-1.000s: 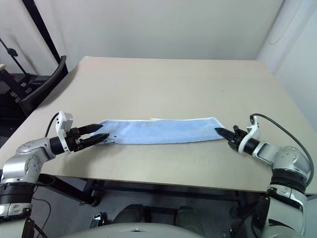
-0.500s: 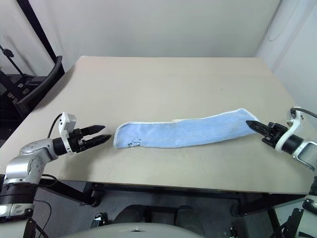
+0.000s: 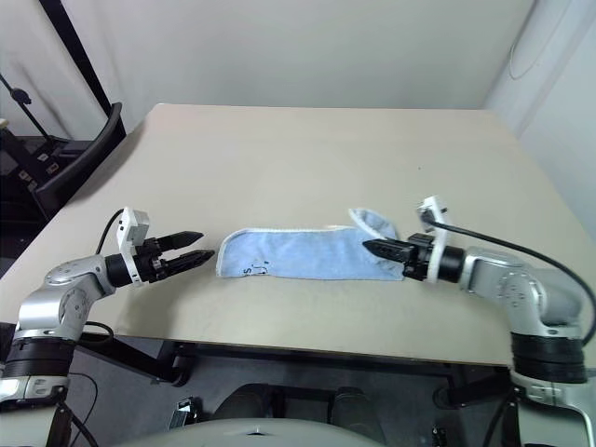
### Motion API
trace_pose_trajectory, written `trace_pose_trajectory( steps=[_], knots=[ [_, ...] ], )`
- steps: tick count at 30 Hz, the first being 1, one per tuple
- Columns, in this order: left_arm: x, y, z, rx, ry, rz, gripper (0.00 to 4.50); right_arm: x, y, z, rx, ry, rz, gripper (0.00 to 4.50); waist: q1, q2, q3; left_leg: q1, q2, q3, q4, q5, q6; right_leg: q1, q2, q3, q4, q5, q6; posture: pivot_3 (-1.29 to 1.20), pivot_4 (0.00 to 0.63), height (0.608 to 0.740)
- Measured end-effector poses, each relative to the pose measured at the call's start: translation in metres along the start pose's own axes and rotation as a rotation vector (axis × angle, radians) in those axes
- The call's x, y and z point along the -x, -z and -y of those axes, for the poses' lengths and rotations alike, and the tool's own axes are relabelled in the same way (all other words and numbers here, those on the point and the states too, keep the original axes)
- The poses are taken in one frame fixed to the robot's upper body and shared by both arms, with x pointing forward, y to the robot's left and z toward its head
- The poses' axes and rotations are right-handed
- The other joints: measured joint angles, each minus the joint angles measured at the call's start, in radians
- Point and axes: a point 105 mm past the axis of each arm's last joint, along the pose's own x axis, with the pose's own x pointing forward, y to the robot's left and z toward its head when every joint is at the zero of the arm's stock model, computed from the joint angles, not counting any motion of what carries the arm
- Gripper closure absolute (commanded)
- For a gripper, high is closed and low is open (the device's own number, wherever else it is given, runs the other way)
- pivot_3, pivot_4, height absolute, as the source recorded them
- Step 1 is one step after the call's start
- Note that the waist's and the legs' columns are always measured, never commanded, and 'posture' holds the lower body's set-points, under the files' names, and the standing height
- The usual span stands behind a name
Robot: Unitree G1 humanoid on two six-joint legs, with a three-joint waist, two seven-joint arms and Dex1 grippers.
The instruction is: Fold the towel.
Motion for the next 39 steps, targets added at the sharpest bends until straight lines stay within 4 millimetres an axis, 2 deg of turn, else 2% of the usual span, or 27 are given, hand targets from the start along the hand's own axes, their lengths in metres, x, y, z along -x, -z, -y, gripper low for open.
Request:
trace_pose_trajectory(
  steps=[3,7,10,15,17,20,24,27,29,31,34,38,39],
  knots=[
    [-0.002,0.0,0.0,0.001,-0.002,-0.006,0.8,-0.019,0.004,-0.003,0.017,-0.02,-0.016,4.47,-0.002,0.0,0.0,0.0,0.0,0.0,0.0,0.0,0.0,0.0,0.0,0.0,0.0,0.0,0.0,0.0,0.0,0.74],
    [-0.003,0.001,-0.001,-0.002,-0.007,-0.01,0.8,-0.037,0.016,0.004,0.004,-0.006,-0.046,4.47,-0.002,0.0,0.0,0.0,0.0,0.0,0.0,0.0,0.0,0.0,0.0,0.0,0.0,0.0,0.0,0.0,0.0,0.74],
    [-0.003,0.001,-0.001,-0.003,-0.009,-0.013,0.8,-0.044,0.025,0.006,0.006,0.002,-0.091,3.76,0.0,0.0,0.0,0.0,0.0,0.0,0.0,0.0,0.0,0.0,0.0,0.0,0.0,0.0,0.0,0.0,0.0,0.74],
    [-0.002,0.001,-0.001,-0.004,-0.009,-0.015,0.8,-0.047,0.031,0.004,0.015,-0.015,-0.123,1.99,-0.001,0.0,0.0,0.0,0.0,0.0,0.0,0.0,0.0,0.0,0.0,0.0,0.0,0.0,0.001,0.0,0.0,0.74],
    [-0.002,0.001,-0.001,-0.004,-0.01,-0.016,0.8,-0.045,0.027,0.003,0.01,-0.022,-0.1,1.33,-0.001,0.0,0.0,0.0,0.0,0.0,0.0,0.0,0.0,0.0,0.0,0.0,0.0,0.0,0.001,0.0,0.0,0.74],
    [-0.002,0.0,-0.001,0.003,-0.008,-0.013,0.8,-0.033,0.0,-0.002,-0.02,-0.085,0.048,1.33,-0.001,0.0,0.0,0.0,0.0,0.0,0.0,0.0,0.0,0.0,0.0,0.0,0.0,0.002,0.003,0.0,0.0,0.74],
    [-0.004,-0.002,-0.001,-0.001,-0.006,-0.008,0.8,-0.025,-0.025,0.007,0.046,-0.017,0.167,1.33,-0.002,-0.001,0.0,0.001,0.0,0.0,0.0,0.0,0.0,0.0,0.001,0.0,0.001,0.002,0.003,0.0,0.0,0.74],
    [-0.014,-0.011,0.0,-0.014,0.008,0.03,0.8,-0.032,-0.019,0.019,0.056,0.04,0.173,1.93,-0.002,-0.001,0.0,0.001,0.0,0.0,0.0,0.0,0.0,0.001,0.001,0.0,0.001,0.002,0.002,0.0,0.0,0.74],
    [-0.028,-0.025,0.002,-0.027,0.018,0.081,1.19,-0.038,-0.018,0.02,0.062,0.039,0.185,2.67,0.004,-0.001,-0.001,0.001,0.0,0.0,0.001,0.0,0.0,0.001,0.001,0.0,0.001,0.002,0.003,0.0,0.0,0.74],
    [-0.043,-0.042,0.005,-0.049,0.038,0.125,1.73,-0.041,-0.02,0.023,0.066,0.049,0.206,3.36,0.007,-0.001,-0.001,0.001,-0.001,0.0,0.001,0.0,0.0,0.001,0.001,0.0,0.001,0.003,0.005,0.0,0.0,0.74],
    [-0.068,-0.057,0.019,-0.069,0.113,0.154,2.93,-0.039,-0.024,0.032,0.069,0.083,0.232,4.5,0.012,-0.001,-0.001,0.001,-0.001,0.001,0.002,0.001,0.0,0.002,0.001,0.0,0.001,0.005,0.008,0.0,0.0,0.74],
    [-0.107,-0.061,0.037,-0.06,0.198,0.157,4.36,-0.037,-0.03,0.038,0.083,0.105,0.253,4.5,0.018,-0.001,-0.001,0.001,-0.001,0.001,0.002,0.001,0.0,0.002,0.002,0.0,0.002,0.005,0.008,0.0,0.0,0.74],
    [-0.12,-0.062,0.044,-0.066,0.225,0.151,4.48,-0.036,-0.03,0.04,0.091,0.112,0.253,4.5,0.02,-0.001,-0.001,0.001,-0.001,0.001,0.003,0.001,0.0,0.002,0.002,0.0,0.002,0.005,0.008,0.0,0.0,0.74]
  ],
)
